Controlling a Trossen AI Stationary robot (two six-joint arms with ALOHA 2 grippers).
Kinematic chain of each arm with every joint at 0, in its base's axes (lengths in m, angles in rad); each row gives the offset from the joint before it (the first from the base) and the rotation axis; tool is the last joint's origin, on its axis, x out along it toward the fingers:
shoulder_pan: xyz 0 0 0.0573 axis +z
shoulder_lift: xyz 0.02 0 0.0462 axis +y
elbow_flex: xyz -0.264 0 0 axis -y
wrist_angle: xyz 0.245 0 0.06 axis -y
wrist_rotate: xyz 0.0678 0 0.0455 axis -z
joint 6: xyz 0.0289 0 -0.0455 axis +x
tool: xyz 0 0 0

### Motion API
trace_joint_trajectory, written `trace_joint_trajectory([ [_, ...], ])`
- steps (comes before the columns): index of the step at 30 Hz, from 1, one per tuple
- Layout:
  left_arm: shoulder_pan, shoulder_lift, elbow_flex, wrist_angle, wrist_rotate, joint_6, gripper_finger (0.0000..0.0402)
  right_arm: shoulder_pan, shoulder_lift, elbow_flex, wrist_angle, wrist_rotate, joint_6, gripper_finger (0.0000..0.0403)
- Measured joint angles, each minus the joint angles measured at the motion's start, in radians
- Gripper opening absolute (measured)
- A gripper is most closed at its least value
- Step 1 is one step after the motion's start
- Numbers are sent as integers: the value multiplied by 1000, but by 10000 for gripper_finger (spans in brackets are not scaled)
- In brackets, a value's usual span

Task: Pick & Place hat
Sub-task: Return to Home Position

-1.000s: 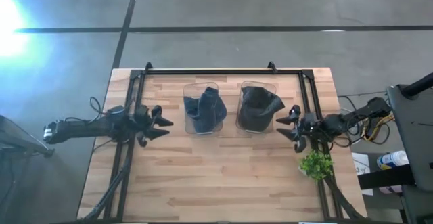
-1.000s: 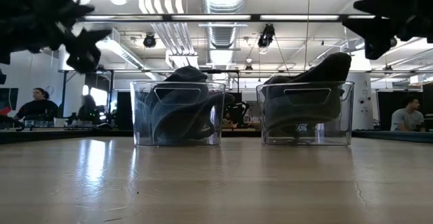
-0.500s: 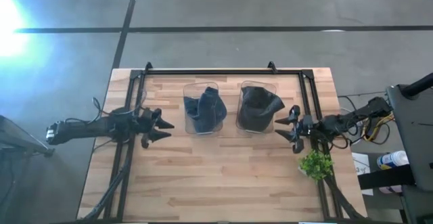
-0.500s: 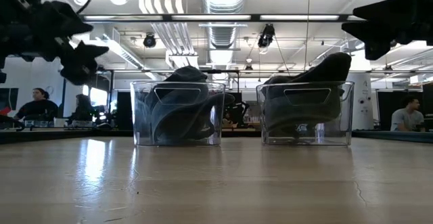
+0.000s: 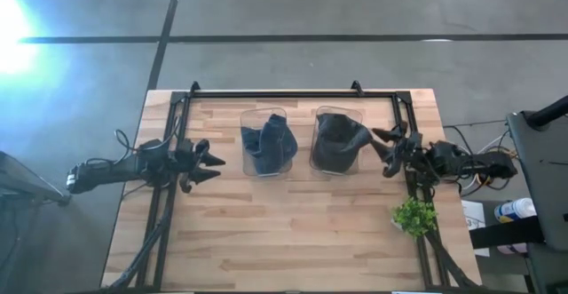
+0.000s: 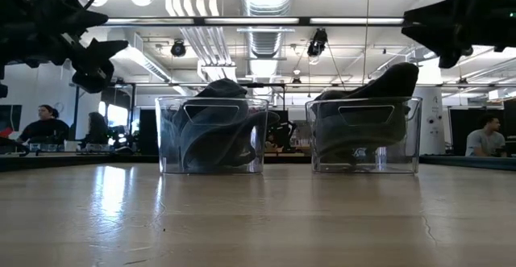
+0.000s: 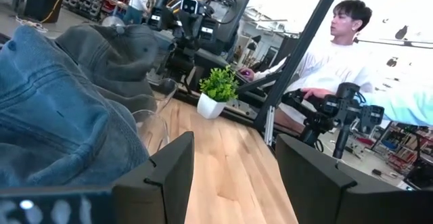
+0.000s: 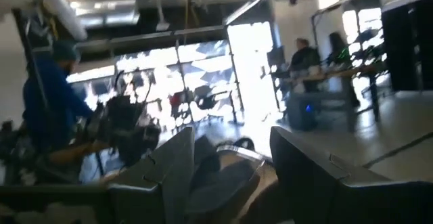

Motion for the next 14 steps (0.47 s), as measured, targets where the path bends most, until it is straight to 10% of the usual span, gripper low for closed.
trace_joint_trajectory([
  [14,-1,15,-1,0,1,0,202,-8,0,0,42,-3,0,189],
])
